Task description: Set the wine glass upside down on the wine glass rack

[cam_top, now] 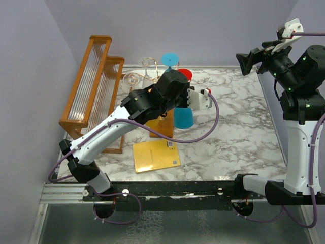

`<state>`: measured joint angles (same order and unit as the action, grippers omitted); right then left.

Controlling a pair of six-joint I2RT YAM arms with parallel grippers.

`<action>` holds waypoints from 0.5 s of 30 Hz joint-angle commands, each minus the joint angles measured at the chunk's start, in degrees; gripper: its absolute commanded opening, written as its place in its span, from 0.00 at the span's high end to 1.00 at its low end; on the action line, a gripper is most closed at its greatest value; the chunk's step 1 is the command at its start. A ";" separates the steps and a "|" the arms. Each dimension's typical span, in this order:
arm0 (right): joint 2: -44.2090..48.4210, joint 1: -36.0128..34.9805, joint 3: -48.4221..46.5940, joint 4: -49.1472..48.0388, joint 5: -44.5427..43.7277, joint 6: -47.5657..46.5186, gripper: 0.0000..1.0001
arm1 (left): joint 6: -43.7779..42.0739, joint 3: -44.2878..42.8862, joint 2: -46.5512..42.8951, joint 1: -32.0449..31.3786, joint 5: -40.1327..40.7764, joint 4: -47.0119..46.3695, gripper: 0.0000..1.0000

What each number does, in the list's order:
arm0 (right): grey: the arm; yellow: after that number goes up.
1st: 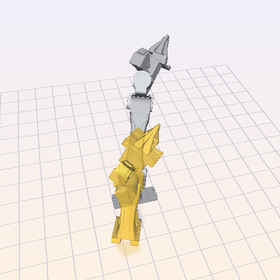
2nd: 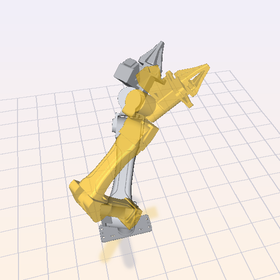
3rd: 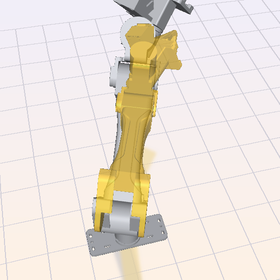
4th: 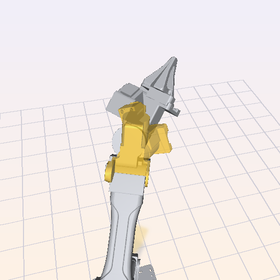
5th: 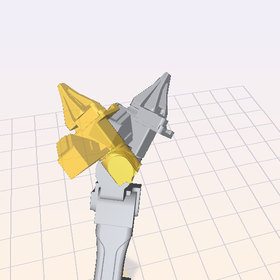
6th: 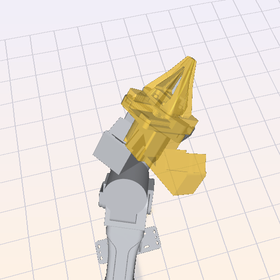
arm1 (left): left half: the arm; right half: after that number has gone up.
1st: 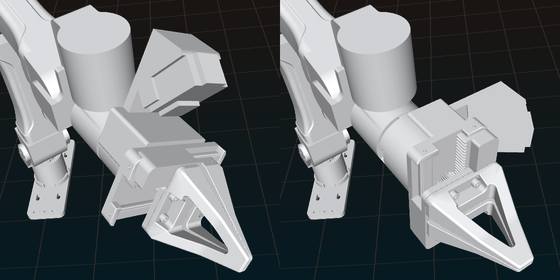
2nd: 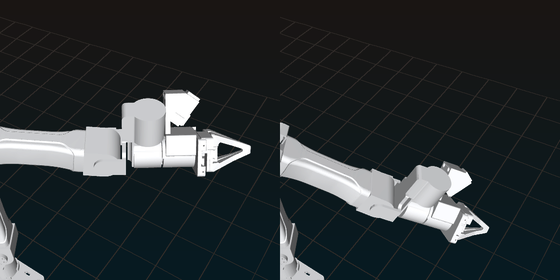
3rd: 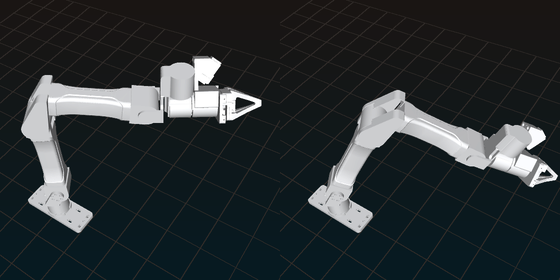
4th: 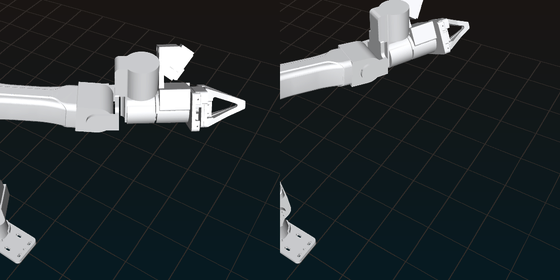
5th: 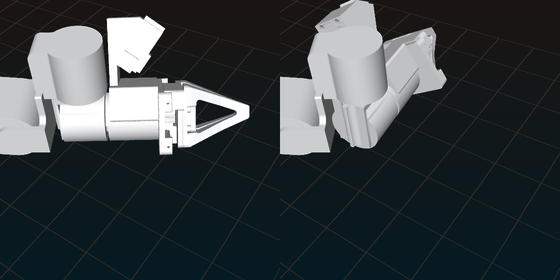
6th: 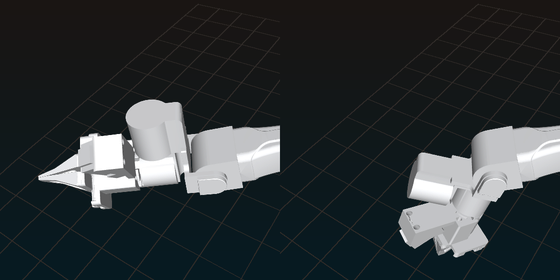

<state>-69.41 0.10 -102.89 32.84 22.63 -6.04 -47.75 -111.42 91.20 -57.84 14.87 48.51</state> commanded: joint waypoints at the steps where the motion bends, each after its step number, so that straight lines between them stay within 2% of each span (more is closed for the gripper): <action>1: 1.03 0.75 0.40 -1.81 2.30 0.93 0.01 | -1.22 0.53 -1.92 -0.34 3.05 -1.31 1.00; 15: 1.22 2.01 0.59 -2.08 3.89 1.39 0.00 | -2.53 2.16 -3.46 -0.26 5.66 -1.48 1.00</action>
<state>-69.30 1.63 -102.67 32.49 24.93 -5.54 -49.58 -109.75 90.54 -57.84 17.93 48.47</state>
